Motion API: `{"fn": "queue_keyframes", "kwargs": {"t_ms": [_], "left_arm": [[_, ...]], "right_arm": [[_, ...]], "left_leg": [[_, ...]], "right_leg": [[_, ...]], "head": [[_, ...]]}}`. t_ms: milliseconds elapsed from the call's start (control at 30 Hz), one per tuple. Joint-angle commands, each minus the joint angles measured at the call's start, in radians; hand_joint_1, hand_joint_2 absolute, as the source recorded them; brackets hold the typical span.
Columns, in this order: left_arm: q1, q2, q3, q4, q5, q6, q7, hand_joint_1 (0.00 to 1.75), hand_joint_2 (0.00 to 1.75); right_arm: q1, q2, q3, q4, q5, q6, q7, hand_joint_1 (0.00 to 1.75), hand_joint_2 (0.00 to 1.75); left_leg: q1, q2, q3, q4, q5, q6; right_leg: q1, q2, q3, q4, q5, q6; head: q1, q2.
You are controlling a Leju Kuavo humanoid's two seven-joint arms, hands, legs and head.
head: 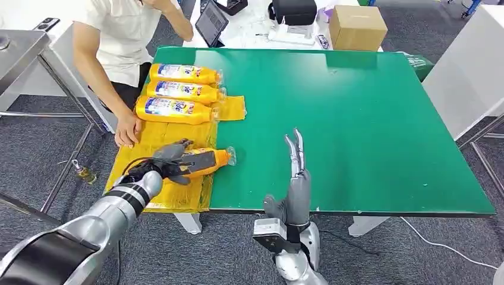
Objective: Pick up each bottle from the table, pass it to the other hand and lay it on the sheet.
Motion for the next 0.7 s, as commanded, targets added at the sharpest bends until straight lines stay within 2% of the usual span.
{"fn": "queue_keyframes", "kwargs": {"t_ms": [33, 167, 200, 233, 300, 400, 467, 500, 533, 567, 700], "left_arm": [[0.048, -0.035, 0.005, 0.052, -0.003, 0.035, -0.013, 0.0, 1.75], [0.065, -0.051, -0.007, -0.003, -0.038, 0.225, -0.044, 0.0, 1.75], [0.081, -0.053, 0.001, -0.04, -0.035, 0.302, -0.081, 0.0, 1.75], [0.1, -0.062, 0.015, -0.085, -0.024, 0.357, -0.103, 0.0, 1.75], [0.137, -0.069, 0.018, -0.167, -0.018, 0.42, -0.153, 0.0, 1.75], [0.226, -0.075, 0.017, -0.328, 0.055, 0.367, -0.218, 0.0, 1.75], [0.242, -0.073, 0.005, -0.355, 0.054, 0.362, -0.215, 0.0, 1.75], [0.256, -0.067, -0.02, -0.377, 0.072, 0.287, -0.232, 0.0, 1.75], [0.273, -0.058, -0.042, -0.413, 0.055, 0.297, -0.233, 0.0, 1.75], [0.295, -0.053, -0.052, -0.459, 0.063, 0.292, -0.226, 0.0, 1.75], [0.351, -0.037, -0.069, -0.584, 0.069, 0.354, -0.234, 0.0, 1.75]], "right_arm": [[-0.037, -0.039, 0.02, 0.076, 0.003, 0.002, -0.003, 0.0, 0.0], [-0.024, -0.037, 0.005, 0.069, 0.03, 0.002, -0.003, 0.0, 0.0], [-0.02, -0.036, 0.003, 0.067, 0.026, 0.002, -0.003, 0.0, 0.0], [-0.013, -0.035, -0.006, 0.059, 0.037, 0.002, -0.003, 0.0, 0.0], [0.004, -0.027, -0.028, 0.041, 0.047, 0.002, -0.003, 0.0, 0.0], [0.023, -0.031, -0.037, 0.018, 0.051, 0.002, -0.003, 0.0, 0.0], [0.027, -0.032, -0.041, 0.013, 0.054, 0.002, -0.003, 0.0, 0.0], [0.033, -0.032, -0.046, 0.002, 0.057, 0.002, -0.003, 0.0, 0.0], [0.037, -0.036, -0.049, -0.005, 0.057, 0.002, -0.003, 0.0, 0.0], [0.038, -0.038, -0.051, -0.008, 0.054, 0.002, -0.003, 0.0, 0.0], [0.043, -0.041, -0.042, -0.011, 0.031, 0.002, -0.003, 0.0, 0.0]], "left_leg": [[0.0, 0.003, 0.008, -0.003, -0.001, 0.003], [0.0, 0.0, 0.006, -0.002, 0.0, 0.002], [0.0, 0.001, 0.01, -0.003, -0.001, 0.003], [0.0, 0.001, 0.006, -0.001, -0.001, 0.002], [0.0, 0.0, 0.007, -0.002, -0.001, 0.002], [0.0, -0.001, 0.004, -0.001, -0.001, 0.002], [0.0, 0.0, 0.005, -0.001, -0.002, 0.002], [0.0, 0.0, 0.004, -0.001, -0.001, 0.002], [0.0, 0.001, 0.009, -0.001, -0.004, 0.003], [0.0, 0.001, 0.003, -0.001, -0.002, 0.002], [0.0, 0.002, 0.002, 0.0, -0.002, 0.002]], "right_leg": [[0.001, 0.001, 0.008, -0.004, 0.0, -0.003], [0.0, -0.001, 0.007, -0.002, 0.0, -0.002], [0.001, -0.002, 0.011, -0.004, -0.001, -0.004], [0.001, -0.001, 0.006, -0.002, 0.0, -0.002], [0.001, -0.003, 0.007, -0.002, -0.001, -0.003], [0.0, -0.003, 0.004, -0.002, -0.001, -0.002], [0.0, -0.002, 0.005, -0.002, -0.002, -0.002], [0.0, -0.001, 0.003, -0.001, -0.001, -0.002], [0.001, -0.002, 0.009, -0.002, -0.004, -0.004], [0.001, -0.001, 0.003, -0.001, -0.002, -0.002], [0.001, 0.0, 0.001, -0.001, -0.002, -0.003]], "head": [[0.0, 0.0], [0.0, 0.0], [0.0, 0.0], [0.0, 0.0], [0.0, 0.0], [0.0, 0.0], [0.0, 0.0], [0.0, 0.0], [0.0, 0.0], [0.0, 0.0], [0.0, 0.0]]}}
